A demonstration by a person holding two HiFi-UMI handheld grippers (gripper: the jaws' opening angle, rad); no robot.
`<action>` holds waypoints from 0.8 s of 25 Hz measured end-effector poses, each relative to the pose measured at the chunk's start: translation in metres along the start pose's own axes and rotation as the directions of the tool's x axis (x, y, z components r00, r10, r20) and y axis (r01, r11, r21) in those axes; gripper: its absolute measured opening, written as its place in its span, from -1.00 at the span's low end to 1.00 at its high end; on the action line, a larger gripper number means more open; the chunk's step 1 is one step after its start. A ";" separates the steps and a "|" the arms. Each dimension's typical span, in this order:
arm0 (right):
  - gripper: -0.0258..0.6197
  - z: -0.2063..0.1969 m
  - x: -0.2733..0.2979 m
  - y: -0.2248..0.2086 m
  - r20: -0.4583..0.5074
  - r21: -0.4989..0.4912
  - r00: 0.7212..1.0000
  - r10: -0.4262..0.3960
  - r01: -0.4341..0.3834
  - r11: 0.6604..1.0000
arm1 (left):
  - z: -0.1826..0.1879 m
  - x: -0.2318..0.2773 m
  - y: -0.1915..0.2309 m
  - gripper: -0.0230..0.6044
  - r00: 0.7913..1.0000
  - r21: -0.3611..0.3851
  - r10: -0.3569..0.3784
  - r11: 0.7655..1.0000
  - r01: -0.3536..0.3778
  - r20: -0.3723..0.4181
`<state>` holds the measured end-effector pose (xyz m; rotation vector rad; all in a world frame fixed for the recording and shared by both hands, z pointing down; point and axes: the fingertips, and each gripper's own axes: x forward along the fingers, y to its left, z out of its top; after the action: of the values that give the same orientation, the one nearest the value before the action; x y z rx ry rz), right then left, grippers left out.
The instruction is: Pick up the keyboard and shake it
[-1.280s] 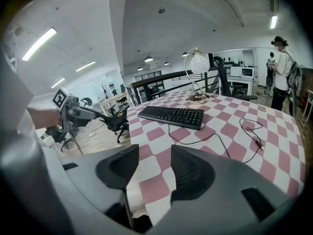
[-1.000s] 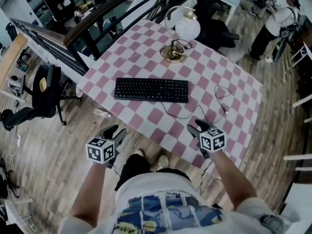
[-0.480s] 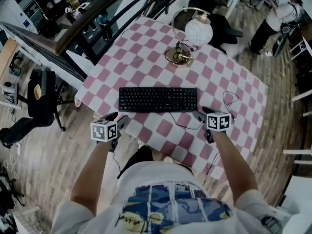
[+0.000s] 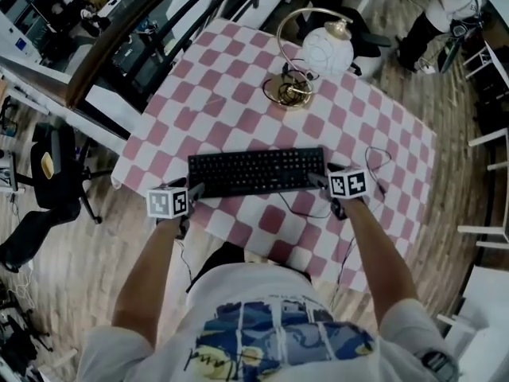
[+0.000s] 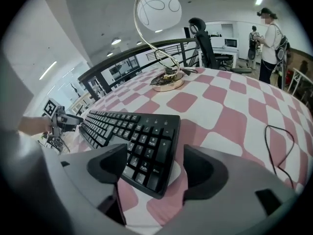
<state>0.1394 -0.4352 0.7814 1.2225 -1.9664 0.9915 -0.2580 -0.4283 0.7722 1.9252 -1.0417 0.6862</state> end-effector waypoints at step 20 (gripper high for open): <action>0.20 0.000 0.022 0.003 -0.078 -0.033 0.991 0.113 -0.116 0.993 | 0.001 0.031 -0.002 0.03 0.997 0.003 -0.039 0.999 0.039 -0.063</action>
<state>0.1279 -0.4444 0.7976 1.0464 -2.0045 1.0379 -0.2403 -0.4408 0.7939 1.9105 -0.9621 0.7232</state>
